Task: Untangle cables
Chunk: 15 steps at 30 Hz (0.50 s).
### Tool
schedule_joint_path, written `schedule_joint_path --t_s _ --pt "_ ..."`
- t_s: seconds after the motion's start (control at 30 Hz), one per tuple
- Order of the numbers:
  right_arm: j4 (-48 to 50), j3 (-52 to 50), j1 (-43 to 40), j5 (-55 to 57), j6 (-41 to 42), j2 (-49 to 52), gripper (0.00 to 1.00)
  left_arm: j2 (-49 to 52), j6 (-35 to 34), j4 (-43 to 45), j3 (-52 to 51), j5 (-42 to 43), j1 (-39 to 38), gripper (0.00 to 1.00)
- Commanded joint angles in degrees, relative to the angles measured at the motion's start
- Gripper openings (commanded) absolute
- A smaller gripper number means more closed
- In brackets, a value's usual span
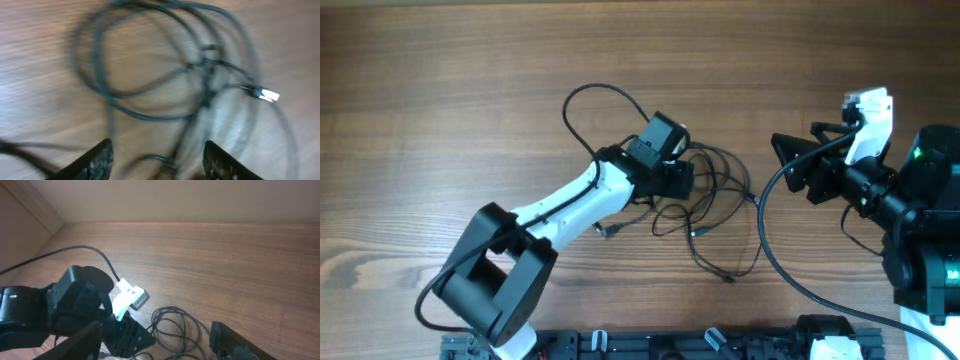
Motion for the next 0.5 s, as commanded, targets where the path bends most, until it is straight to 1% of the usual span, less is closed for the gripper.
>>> schedule_joint_path --t_s 0.0,0.03,0.13,0.17,0.2,0.27,0.3,0.33,0.4,0.43,0.47 --pt "-0.1 -0.4 -0.2 0.6 0.6 -0.2 0.71 -1.7 -2.7 0.7 0.3 15.9 -3.6 0.52" --pt "-0.1 -0.4 -0.2 0.6 0.6 -0.2 0.71 -1.7 -2.7 1.0 0.3 18.4 -5.1 0.51" --pt "-0.3 -0.4 -0.2 0.6 0.6 -0.2 0.71 -1.8 -2.7 1.1 0.3 18.4 -8.1 0.49" --pt "-0.5 -0.4 -0.2 0.6 0.6 -0.2 0.71 -1.8 -2.7 1.5 0.3 18.2 -8.6 0.47" --pt "-0.7 -0.4 -0.2 0.7 0.5 -0.2 0.71 -2.0 -3.9 1.9 0.3 17.3 -8.4 0.45" --pt "-1.3 -0.4 -0.2 0.6 -0.2 -0.2 0.71 -3.2 -10.3 2.0 0.3 10.9 -6.6 0.45" --pt "-1.8 -0.4 -0.2 0.7 -0.9 -0.2 0.71 -4.6 -11.5 2.7 0.3 10.8 -4.9 0.48" --pt "-1.9 -0.4 -0.2 0.9 -0.9 -0.2 0.71 -6.4 -11.2 4.1 0.3 12.5 -3.3 0.54" --pt "-2.0 -0.4 -0.2 1.9 -0.9 -0.2 0.71 -11.3 -5.5 7.6 0.3 19.6 -0.5 0.77" --pt "-2.0 -0.4 -0.2 1.9 -0.9 -0.2 0.71 -14.1 -5.4 7.5 0.3 19.0 0.7 0.80" --pt "-2.0 -0.4 -0.2 1.9 -0.9 -0.2 0.71 -17.2 -5.5 6.4 0.3 14.9 2.1 0.85"
